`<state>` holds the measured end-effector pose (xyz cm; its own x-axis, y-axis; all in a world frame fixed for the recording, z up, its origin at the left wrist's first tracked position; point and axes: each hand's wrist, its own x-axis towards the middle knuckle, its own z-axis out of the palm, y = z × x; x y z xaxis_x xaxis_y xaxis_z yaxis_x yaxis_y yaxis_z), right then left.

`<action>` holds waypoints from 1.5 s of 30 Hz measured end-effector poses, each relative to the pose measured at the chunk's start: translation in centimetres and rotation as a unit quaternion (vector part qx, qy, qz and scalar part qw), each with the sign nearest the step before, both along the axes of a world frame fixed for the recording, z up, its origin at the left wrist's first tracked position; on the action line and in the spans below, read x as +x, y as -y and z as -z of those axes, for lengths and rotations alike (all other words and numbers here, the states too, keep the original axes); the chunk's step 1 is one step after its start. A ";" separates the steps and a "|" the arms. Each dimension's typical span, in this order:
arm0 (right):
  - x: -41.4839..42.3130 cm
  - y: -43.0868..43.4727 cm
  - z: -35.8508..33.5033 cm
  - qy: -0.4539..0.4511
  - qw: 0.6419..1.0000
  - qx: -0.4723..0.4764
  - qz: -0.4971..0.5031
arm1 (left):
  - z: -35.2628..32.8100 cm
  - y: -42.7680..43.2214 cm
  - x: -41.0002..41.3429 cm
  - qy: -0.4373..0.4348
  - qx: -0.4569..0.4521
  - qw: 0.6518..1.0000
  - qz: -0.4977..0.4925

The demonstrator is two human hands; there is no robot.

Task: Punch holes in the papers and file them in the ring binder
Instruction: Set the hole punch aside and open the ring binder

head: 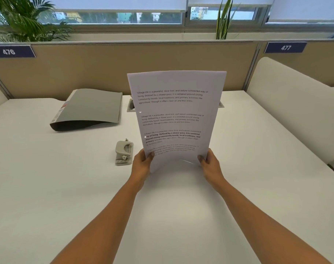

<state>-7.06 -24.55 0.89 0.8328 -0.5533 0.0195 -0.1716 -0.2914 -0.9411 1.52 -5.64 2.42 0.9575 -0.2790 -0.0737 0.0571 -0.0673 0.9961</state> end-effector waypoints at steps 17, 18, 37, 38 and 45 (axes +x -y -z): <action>-0.2 -1.1 -1.0 -0.045 0.997 -0.035 0.046 | -0.2 -0.7 0.8 0.011 0.027 0.998 -0.059; -0.2 -1.2 -1.0 -0.053 0.997 -0.041 0.049 | -0.2 -0.7 0.9 0.013 0.034 0.998 -0.059; -0.6 3.2 -1.0 -0.098 0.985 -0.062 0.127 | -0.3 4.2 0.7 -0.033 0.093 0.995 -0.028; -0.9 4.1 -1.1 -0.098 0.985 -0.065 0.128 | -0.5 5.3 0.5 -0.036 0.090 0.995 -0.024; -3.2 13.0 -2.2 -0.103 0.978 -0.077 0.164 | -1.0 14.8 -1.4 -0.045 0.099 0.994 0.004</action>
